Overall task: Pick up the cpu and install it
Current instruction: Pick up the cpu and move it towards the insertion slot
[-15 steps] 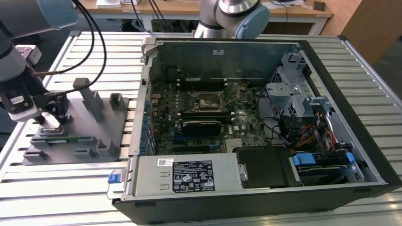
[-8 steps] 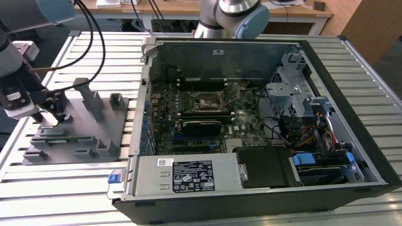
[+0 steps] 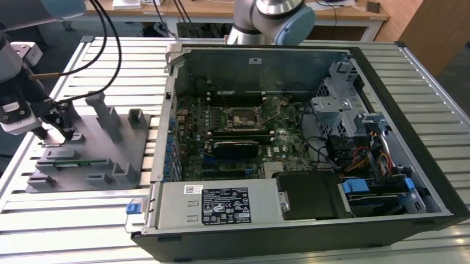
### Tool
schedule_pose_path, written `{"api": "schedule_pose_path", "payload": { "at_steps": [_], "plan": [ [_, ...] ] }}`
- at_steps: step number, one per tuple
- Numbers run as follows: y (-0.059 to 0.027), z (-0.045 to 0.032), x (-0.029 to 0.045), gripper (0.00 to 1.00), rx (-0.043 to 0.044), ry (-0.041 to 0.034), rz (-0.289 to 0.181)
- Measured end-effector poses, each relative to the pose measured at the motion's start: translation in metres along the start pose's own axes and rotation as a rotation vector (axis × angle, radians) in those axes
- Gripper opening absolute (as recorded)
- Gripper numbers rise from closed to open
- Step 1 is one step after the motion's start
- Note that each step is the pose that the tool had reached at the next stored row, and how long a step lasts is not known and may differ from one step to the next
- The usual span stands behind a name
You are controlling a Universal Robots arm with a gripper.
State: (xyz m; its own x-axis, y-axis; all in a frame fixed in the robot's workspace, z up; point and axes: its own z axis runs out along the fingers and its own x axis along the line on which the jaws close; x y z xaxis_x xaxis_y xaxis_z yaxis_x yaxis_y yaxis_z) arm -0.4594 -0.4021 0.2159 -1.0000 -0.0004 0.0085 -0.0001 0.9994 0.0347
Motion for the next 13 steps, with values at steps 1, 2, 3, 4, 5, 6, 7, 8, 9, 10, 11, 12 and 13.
{"api": "schedule_pose_path", "payload": {
  "at_steps": [1,2,3,4,5,6,7,8,9,10,11,12,13],
  "plan": [
    [0.0001,-0.0013,0.0000,0.54,-0.0001,-0.0002,0.000],
    [0.0002,-0.0030,0.0000,0.54,-0.0001,-0.0001,0.000],
    [0.0003,-0.0051,0.0000,0.54,0.0000,-0.0001,0.000],
    [0.0004,-0.0071,0.0001,0.54,0.0000,0.0000,0.000],
    [0.0005,-0.0093,0.0001,0.54,0.0000,0.0000,0.000],
    [0.0006,-0.0115,0.0001,0.54,0.0000,-0.0001,0.000],
    [0.0007,-0.0141,0.0001,0.54,0.0000,0.0000,0.000],
    [0.0009,-0.0168,0.0002,0.54,0.0000,-0.0001,0.000],
    [0.0010,-0.0191,0.0002,0.54,0.0000,-0.0001,0.000],
    [0.0012,-0.0216,0.0002,0.54,0.0000,0.0001,0.000],
    [0.0013,-0.0239,0.0002,0.54,-0.0001,-0.0001,0.000],
    [0.0015,-0.0261,0.0002,0.54,0.0000,-0.0001,0.000],
    [0.0017,-0.0282,0.0003,0.54,-0.0001,-0.0001,0.000]
  ]
}}
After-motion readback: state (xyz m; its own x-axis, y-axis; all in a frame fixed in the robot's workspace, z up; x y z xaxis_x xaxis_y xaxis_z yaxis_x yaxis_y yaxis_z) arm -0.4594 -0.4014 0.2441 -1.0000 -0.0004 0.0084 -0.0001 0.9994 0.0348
